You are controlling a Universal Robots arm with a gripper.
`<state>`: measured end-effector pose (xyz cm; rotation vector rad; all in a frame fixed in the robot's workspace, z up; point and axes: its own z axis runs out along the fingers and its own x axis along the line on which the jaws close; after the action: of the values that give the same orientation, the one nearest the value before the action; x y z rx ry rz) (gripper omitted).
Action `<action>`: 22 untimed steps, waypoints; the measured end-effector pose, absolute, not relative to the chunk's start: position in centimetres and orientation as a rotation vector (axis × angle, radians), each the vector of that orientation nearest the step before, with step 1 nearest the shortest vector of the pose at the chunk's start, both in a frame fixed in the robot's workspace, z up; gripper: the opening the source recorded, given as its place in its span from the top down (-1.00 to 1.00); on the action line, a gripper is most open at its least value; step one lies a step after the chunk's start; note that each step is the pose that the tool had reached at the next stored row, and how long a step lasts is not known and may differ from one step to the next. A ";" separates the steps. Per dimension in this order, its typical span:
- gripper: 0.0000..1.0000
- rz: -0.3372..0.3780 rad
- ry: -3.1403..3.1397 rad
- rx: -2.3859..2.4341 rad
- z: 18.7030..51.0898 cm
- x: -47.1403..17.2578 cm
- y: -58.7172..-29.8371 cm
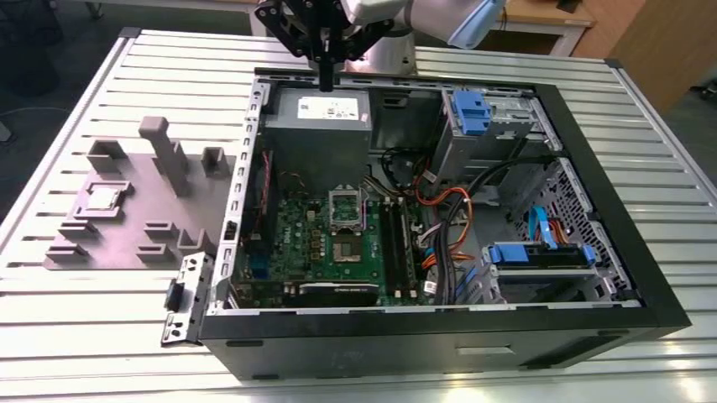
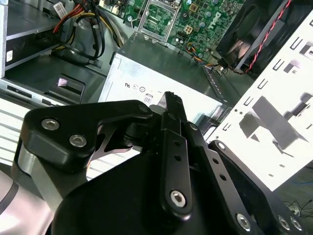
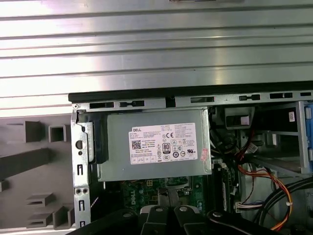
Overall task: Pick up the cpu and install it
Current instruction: 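Reach for the cpu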
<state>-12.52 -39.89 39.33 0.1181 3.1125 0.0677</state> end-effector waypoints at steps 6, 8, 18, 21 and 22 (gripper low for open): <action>0.79 0.068 3.112 0.118 39.3 -12.8 -39.9; 0.79 0.068 3.113 0.118 39.3 -13.0 -39.9; 0.79 0.068 3.113 0.118 39.3 -13.2 -39.9; 0.79 0.068 3.113 0.118 39.3 -13.5 -39.9; 0.79 0.068 3.113 0.118 39.3 -13.7 -39.9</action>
<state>-13.72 -39.89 39.33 0.1181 3.1127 0.0677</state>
